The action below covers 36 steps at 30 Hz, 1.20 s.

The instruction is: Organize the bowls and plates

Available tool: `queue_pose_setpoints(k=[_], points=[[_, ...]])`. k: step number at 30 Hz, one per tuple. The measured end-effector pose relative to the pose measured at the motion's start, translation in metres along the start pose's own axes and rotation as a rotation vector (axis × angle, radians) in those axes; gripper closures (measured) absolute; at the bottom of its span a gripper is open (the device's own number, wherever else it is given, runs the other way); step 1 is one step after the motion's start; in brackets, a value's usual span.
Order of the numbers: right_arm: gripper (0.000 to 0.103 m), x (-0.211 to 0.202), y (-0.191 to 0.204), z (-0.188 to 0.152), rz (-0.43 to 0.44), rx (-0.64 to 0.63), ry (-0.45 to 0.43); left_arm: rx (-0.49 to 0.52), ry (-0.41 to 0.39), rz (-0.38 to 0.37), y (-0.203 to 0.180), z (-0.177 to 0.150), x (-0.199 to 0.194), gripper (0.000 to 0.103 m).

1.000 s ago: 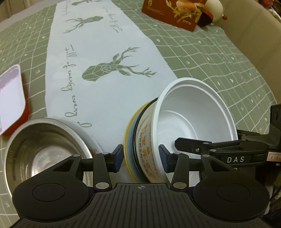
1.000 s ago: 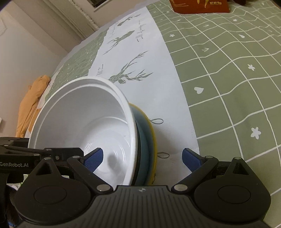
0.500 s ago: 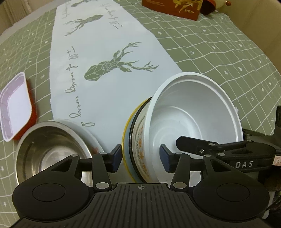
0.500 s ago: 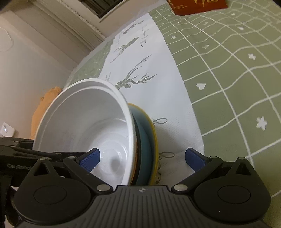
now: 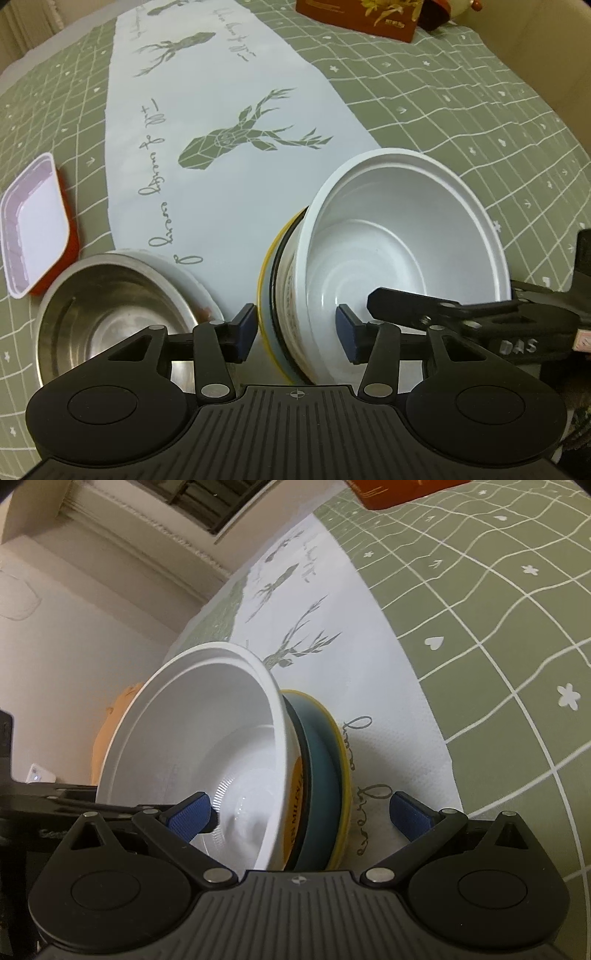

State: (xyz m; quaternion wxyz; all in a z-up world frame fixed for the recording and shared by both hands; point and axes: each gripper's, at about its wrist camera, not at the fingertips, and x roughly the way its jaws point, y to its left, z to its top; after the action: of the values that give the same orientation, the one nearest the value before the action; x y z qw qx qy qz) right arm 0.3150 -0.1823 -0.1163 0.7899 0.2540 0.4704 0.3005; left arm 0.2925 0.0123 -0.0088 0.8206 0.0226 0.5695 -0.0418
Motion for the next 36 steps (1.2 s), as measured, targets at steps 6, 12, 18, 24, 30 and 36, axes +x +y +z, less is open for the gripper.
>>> queue_pose_setpoints(k=[6,12,18,24,30,36], points=[[0.000,0.005,0.025,0.017,-0.198,-0.120,0.126,0.007,-0.045,-0.075,0.012,-0.003,-0.020,0.057],[0.000,0.015,0.053,0.023,-0.436,-0.345,0.141,0.027,-0.071,-0.056,0.022,-0.005,-0.020,0.051],[0.000,0.012,0.028,0.028,-0.365,-0.184,0.179,0.025,-0.054,-0.120,0.024,-0.004,-0.014,0.049],[0.000,0.010,0.029,0.017,-0.284,-0.211,0.232,0.037,-0.047,-0.090,0.023,-0.002,-0.010,0.053],[0.001,0.013,0.032,0.014,-0.141,-0.218,0.280,-0.015,-0.031,-0.116,0.035,0.000,-0.007,0.053],[0.004,-0.007,0.055,0.014,-0.376,-0.443,0.017,-0.080,0.004,-0.134,0.044,0.005,0.004,0.053]])
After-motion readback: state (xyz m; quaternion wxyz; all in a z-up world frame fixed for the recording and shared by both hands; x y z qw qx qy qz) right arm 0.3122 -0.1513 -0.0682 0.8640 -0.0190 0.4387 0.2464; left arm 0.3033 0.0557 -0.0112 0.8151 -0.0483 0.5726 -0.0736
